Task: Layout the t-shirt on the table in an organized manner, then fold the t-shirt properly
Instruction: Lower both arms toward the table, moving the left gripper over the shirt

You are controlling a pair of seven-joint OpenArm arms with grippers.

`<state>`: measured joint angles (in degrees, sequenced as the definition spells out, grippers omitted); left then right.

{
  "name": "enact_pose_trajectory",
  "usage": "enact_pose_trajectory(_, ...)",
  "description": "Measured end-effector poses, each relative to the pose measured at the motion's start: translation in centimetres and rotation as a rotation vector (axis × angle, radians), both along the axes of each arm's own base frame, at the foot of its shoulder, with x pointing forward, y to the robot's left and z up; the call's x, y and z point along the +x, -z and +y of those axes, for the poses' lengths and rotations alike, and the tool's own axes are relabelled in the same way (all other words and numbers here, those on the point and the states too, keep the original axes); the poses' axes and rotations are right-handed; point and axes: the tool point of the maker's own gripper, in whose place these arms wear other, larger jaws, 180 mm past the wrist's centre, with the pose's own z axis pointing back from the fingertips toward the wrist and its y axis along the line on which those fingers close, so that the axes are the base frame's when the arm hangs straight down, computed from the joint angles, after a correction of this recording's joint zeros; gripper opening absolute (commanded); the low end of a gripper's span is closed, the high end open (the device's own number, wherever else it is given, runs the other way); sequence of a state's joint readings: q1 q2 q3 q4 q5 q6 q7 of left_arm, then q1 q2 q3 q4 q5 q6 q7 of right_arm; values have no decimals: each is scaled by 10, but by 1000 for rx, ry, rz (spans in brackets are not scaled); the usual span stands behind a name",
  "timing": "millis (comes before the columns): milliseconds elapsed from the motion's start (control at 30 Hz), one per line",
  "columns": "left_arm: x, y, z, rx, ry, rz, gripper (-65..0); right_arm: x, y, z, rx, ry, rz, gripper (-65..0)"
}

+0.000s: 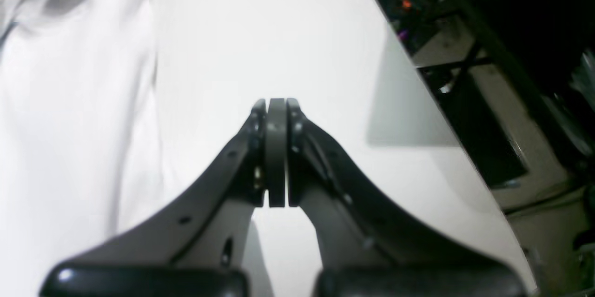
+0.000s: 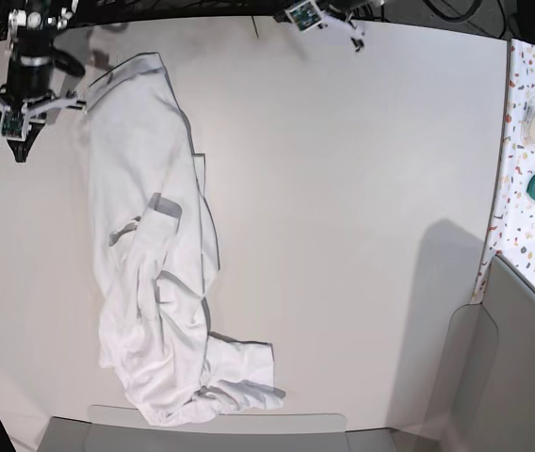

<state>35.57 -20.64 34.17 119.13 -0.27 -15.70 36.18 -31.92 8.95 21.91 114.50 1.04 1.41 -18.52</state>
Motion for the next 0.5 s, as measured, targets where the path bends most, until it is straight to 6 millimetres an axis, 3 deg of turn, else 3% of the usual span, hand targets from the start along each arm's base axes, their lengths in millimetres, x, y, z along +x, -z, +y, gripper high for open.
enact_pose_trajectory(100, -1, 14, 5, 133, 18, 139, -649, 17, -8, -18, 14, 72, -4, -650)
enact_pose_trajectory(133, 7, 30, 21, 310, 20, 170, -649, 22, -12, -19, 5, 57, -13, -650)
enact_pose_trajectory(167, -13, 45, 36, 495, 22, 385, -649, 24, -17, -19, -2, 39, -25, -650)
enact_pose_trajectory(200, -2, 42, 46, 558, -50, 392, -649, 25, -18, -17, -3, 19, -27, -650)
enact_pose_trajectory(267, 1, 36, 33, 457, -20, 403, -649, 24, -11, -21, -5, 2, 29, -650)
enact_pose_trajectory(433, -5, 36, 34, 401, -60, 452, -649, 26, -28, -29, -5, 1, -32, -650)
enact_pose_trajectory(500, -5, 36, 33, 395, -58, 447, -649, 20, -32, -42, -27, 37, -32, -650)
